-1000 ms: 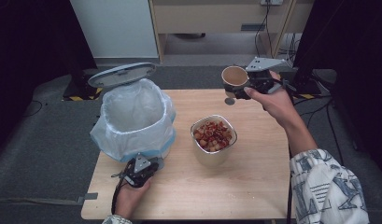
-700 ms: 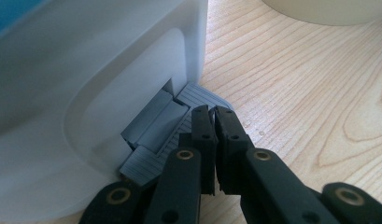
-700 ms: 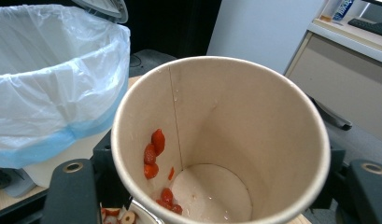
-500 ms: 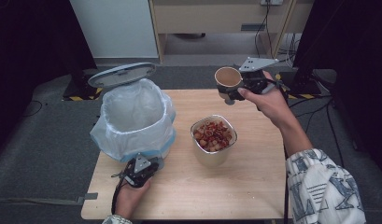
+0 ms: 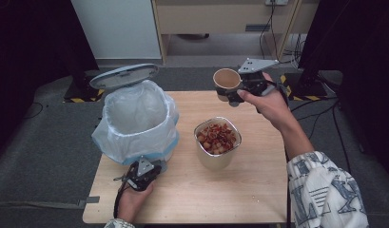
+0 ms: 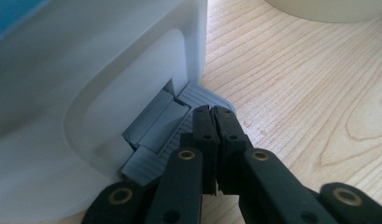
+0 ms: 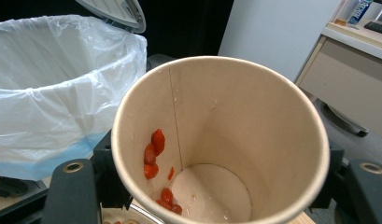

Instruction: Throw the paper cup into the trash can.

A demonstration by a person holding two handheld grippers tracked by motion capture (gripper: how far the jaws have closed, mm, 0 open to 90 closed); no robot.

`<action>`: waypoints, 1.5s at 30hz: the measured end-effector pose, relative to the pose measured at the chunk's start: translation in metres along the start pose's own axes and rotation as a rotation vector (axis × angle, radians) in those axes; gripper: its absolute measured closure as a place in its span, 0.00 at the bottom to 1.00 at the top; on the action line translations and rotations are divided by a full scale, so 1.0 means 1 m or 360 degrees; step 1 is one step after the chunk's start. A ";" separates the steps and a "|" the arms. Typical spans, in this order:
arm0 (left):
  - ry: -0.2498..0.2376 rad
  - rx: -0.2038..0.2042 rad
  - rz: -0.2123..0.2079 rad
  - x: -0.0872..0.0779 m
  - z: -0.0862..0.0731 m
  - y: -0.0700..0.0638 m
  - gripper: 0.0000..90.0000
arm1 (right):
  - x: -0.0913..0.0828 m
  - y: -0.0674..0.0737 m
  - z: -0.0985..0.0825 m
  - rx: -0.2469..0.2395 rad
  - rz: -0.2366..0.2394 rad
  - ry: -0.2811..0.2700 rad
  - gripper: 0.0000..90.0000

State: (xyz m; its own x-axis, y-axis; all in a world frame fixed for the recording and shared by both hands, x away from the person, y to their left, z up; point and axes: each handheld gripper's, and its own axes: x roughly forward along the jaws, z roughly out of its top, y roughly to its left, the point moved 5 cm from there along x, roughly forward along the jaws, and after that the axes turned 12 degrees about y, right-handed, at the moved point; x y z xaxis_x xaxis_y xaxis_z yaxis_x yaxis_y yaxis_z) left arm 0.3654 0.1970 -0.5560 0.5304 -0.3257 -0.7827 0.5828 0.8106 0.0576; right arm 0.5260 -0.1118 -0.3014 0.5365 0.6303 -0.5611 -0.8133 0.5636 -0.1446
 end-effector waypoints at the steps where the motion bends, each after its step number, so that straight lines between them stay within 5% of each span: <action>1: 0.0001 0.0001 0.0003 0.000 0.000 0.000 0.98 | 0.000 0.001 0.000 0.0002 0.0002 -0.0001 0.33; 45: 0.0002 0.0000 0.0009 0.000 0.000 0.000 0.99 | 0.032 0.038 0.042 0.0012 0.0176 -0.0021 0.33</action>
State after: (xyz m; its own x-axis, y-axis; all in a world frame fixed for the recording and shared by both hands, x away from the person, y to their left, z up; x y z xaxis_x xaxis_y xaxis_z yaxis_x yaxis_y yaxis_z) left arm 0.3654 0.1973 -0.5561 0.5327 -0.3205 -0.7833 0.5800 0.8123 0.0621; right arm 0.5216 -0.0475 -0.2910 0.4463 0.6958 -0.5628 -0.8661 0.4941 -0.0759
